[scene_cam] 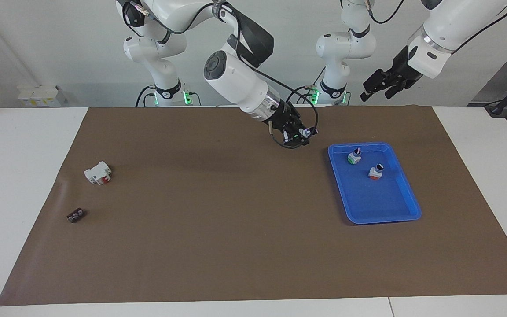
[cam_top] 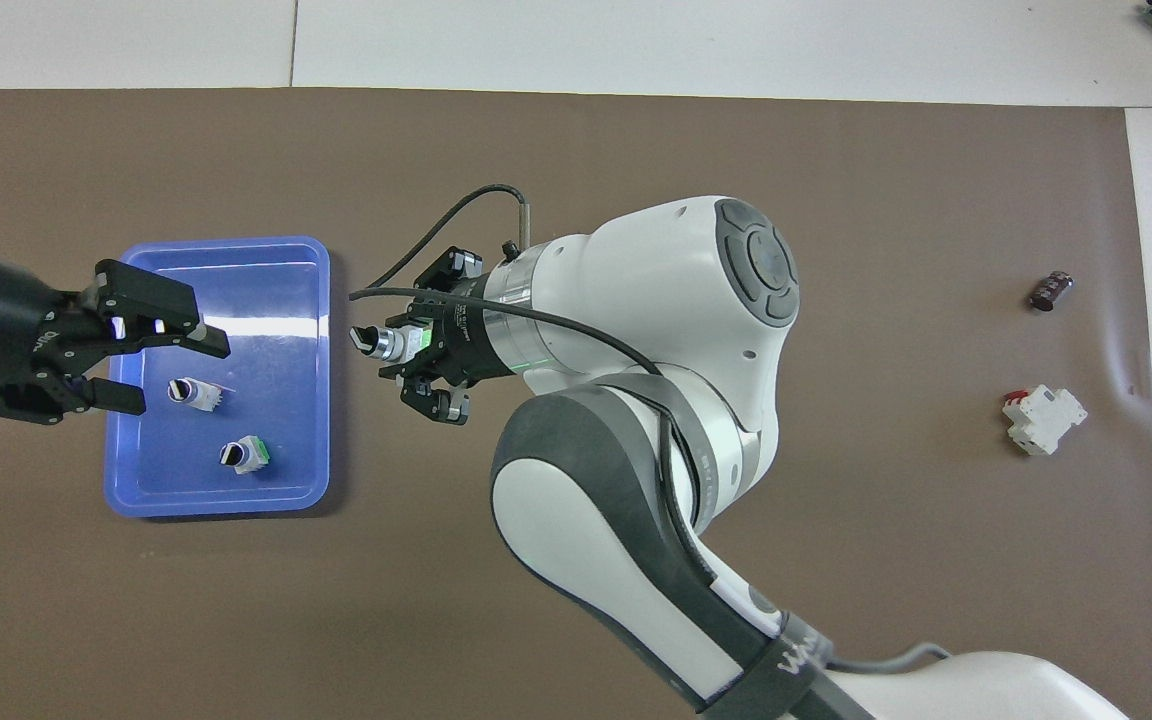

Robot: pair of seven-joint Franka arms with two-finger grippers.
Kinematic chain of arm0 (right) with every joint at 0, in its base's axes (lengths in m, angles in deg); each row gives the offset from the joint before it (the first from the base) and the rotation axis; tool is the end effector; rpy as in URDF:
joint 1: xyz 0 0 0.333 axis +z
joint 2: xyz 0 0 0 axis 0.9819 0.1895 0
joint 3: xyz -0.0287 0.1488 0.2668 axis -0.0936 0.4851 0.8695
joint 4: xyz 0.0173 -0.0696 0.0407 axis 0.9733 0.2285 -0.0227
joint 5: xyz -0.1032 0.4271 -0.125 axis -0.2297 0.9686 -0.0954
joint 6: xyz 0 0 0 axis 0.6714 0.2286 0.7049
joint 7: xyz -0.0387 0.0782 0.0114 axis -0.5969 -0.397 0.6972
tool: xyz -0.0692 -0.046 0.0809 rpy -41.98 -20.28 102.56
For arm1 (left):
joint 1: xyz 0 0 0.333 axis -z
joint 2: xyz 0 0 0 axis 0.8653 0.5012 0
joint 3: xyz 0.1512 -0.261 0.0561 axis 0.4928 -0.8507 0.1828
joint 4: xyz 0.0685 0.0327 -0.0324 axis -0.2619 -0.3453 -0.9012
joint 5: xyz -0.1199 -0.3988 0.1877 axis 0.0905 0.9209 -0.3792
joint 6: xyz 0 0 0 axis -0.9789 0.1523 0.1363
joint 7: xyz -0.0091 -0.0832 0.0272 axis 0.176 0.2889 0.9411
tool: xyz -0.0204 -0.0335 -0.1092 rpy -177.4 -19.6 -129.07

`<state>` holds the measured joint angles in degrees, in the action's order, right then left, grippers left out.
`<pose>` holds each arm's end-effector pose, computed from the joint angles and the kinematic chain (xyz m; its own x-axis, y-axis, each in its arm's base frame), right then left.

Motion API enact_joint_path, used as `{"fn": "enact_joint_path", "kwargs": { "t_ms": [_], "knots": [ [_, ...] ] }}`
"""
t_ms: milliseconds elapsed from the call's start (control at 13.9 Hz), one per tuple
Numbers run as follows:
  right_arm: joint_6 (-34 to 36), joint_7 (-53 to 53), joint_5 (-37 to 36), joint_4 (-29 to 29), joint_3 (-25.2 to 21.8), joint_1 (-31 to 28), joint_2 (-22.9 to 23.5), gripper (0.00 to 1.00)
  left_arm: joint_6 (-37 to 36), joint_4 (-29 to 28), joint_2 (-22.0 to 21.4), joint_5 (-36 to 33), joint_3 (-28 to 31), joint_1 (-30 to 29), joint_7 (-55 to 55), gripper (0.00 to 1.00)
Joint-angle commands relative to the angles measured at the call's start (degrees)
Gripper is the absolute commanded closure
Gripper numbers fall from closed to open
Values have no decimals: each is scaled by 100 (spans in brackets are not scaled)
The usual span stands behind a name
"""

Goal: Turn and place switch with both arms
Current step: 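Grasp the switch with the left gripper from the right gripper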

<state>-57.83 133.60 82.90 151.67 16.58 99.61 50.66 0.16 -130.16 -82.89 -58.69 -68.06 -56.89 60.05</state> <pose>0.5984 0.4787 0.4875 -0.1034 -0.7056 -0.7010 -0.9946 0.0784 0.0679 0.5860 -0.1029 0.6114 0.8990 0.3339 -0.2834 0.4217 -0.8346 0.3544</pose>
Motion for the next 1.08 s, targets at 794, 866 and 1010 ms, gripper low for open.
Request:
{"fn": "enact_joint_path", "kwargs": {
  "t_ms": [794,866,1010],
  "knots": [
    [-335,9,181,18,91,73,-154,100,1221,-656,-70,1473,-66,189,965,52],
    [-345,9,181,18,91,73,-154,100,1318,-682,-62,1491,-66,277,965,53],
    [-353,9,173,10,91,73,-154,100,1451,-814,-62,1517,-66,295,965,56]
  ]
}}
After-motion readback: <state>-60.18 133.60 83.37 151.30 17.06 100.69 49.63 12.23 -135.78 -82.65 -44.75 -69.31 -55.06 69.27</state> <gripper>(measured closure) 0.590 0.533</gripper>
